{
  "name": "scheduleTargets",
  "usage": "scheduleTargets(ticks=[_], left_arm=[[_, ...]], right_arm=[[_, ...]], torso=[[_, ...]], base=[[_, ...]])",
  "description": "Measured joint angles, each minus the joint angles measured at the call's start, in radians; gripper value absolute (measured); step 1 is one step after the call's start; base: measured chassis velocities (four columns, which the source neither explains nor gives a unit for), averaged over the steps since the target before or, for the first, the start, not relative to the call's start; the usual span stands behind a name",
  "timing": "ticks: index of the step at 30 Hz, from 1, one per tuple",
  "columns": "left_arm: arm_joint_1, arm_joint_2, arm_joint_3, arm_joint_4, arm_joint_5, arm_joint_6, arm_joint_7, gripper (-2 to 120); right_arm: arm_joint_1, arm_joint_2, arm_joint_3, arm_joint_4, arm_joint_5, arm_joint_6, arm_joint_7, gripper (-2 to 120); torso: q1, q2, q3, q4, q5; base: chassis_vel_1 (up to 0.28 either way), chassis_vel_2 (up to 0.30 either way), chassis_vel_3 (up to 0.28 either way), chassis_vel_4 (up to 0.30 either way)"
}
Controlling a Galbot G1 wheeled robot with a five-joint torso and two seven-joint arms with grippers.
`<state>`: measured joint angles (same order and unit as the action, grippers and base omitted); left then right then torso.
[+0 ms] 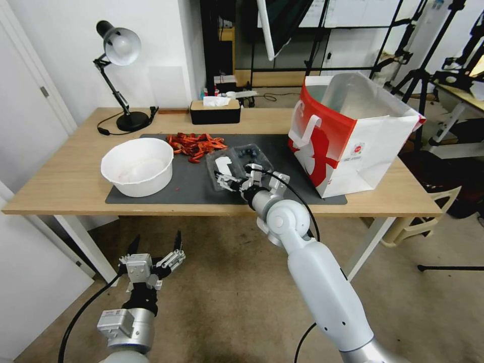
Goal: Close the takeout container lid, then place the container into the takeout bag.
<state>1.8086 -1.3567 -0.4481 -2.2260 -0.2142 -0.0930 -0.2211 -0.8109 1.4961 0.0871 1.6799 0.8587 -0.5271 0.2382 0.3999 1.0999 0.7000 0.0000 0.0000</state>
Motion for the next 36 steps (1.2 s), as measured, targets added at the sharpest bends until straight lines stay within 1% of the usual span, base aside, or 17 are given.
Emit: scheduleTargets(ticks=[15, 21, 32, 36], left_arm=[[0.006, -0.004, 0.003, 0.008, 0.003, -0.013, 0.0, 100], [0.011, -0.008, 0.008, 0.011, 0.008, -0.019, 0.0, 100], [0.019, -0.012, 0.009, 0.006, 0.014, -0.021, 0.0, 100], [0.025, -0.014, 0.009, -0.001, 0.019, -0.024, -0.001, 100]], right_arm=[[-0.009, 0.026, -0.028, 0.001, -0.028, 0.007, 0.0, 100], [-0.035, 0.046, -0.052, 0.014, -0.057, 0.015, 0.005, 100], [-0.072, 0.031, -0.064, 0.062, -0.051, 0.013, 0.008, 100], [-0.099, 0.021, -0.064, 0.102, -0.034, 0.006, 0.01, 100]], torso=[[0.0, 0.0, 0.0, 0.0, 0.0], [0.0, 0.0, 0.0, 0.0, -0.0001], [0.0, 0.0, 0.0, 0.0, 0.0], [0.0, 0.0, 0.0, 0.0, 0.0]], base=[[0.0, 0.0, 0.0, 0.0], [0.0, 0.0, 0.0, 0.0], [0.0, 0.0, 0.0, 0.0], [0.0, 0.0, 0.0, 0.0]])
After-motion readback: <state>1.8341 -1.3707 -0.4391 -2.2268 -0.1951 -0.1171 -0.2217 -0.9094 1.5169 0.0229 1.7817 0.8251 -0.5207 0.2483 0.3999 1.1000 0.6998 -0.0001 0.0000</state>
